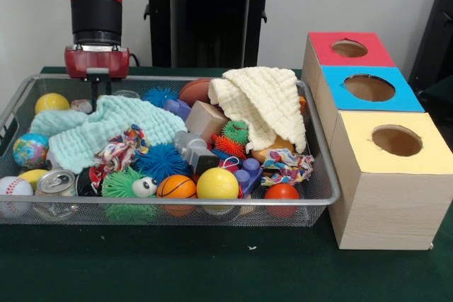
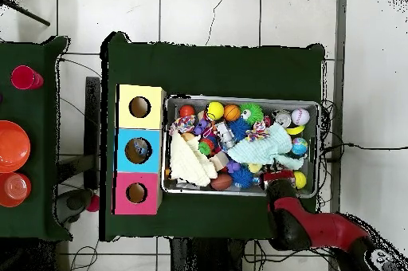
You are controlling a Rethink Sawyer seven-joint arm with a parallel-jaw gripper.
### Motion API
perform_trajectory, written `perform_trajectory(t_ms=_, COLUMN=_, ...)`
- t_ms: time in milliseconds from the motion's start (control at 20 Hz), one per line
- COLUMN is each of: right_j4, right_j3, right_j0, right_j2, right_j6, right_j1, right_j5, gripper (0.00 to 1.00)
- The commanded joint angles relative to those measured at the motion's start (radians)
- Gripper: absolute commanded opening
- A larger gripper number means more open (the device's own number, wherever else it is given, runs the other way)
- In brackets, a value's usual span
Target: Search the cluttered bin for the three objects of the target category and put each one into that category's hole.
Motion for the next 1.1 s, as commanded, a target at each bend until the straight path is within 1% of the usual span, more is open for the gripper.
perform_trajectory(t_ms=50, right_j4=-0.060, right_j3=0.005, right_j0=0.020, right_j2=0.096, right_j6=0.156, right_j1=-0.026, right_j5=-0.008, gripper=0.00)
perform_trajectory(t_ms=100, right_j4=-0.060, right_j3=0.010, right_j0=0.036, right_j2=0.085, right_j6=0.141, right_j1=-0.045, right_j5=0.005, gripper=0.00)
perform_trajectory(t_ms=350, right_j4=-0.077, right_j3=0.054, right_j0=0.027, right_j2=0.125, right_j6=0.150, right_j1=-0.113, right_j5=0.082, gripper=0.00)
perform_trajectory(t_ms=450, right_j4=-0.080, right_j3=0.084, right_j0=0.010, right_j2=0.164, right_j6=0.156, right_j1=-0.145, right_j5=0.131, gripper=0.00)
perform_trajectory(t_ms=550, right_j4=-0.074, right_j3=0.120, right_j0=-0.023, right_j2=0.226, right_j6=0.164, right_j1=-0.170, right_j5=0.181, gripper=0.00)
perform_trajectory(t_ms=650, right_j4=-0.039, right_j3=0.179, right_j0=-0.102, right_j2=0.347, right_j6=0.195, right_j1=-0.182, right_j5=0.241, gripper=0.00)
perform_trajectory(t_ms=750, right_j4=0.034, right_j3=0.237, right_j0=-0.179, right_j2=0.463, right_j6=0.205, right_j1=-0.173, right_j5=0.312, gripper=0.00)
perform_trajectory(t_ms=850, right_j4=0.090, right_j3=0.271, right_j0=-0.230, right_j2=0.539, right_j6=0.204, right_j1=-0.144, right_j5=0.350, gripper=0.00)
perform_trajectory(t_ms=900, right_j4=0.111, right_j3=0.279, right_j0=-0.242, right_j2=0.556, right_j6=0.199, right_j1=-0.134, right_j5=0.357, gripper=0.00)
perform_trajectory(t_ms=1000, right_j4=0.140, right_j3=0.290, right_j0=-0.246, right_j2=0.567, right_j6=0.182, right_j1=-0.135, right_j5=0.359, gripper=0.00)
perform_trajectory(t_ms=1100, right_j4=0.159, right_j3=0.298, right_j0=-0.228, right_j2=0.551, right_j6=0.173, right_j1=-0.159, right_j5=0.341, gripper=0.00)
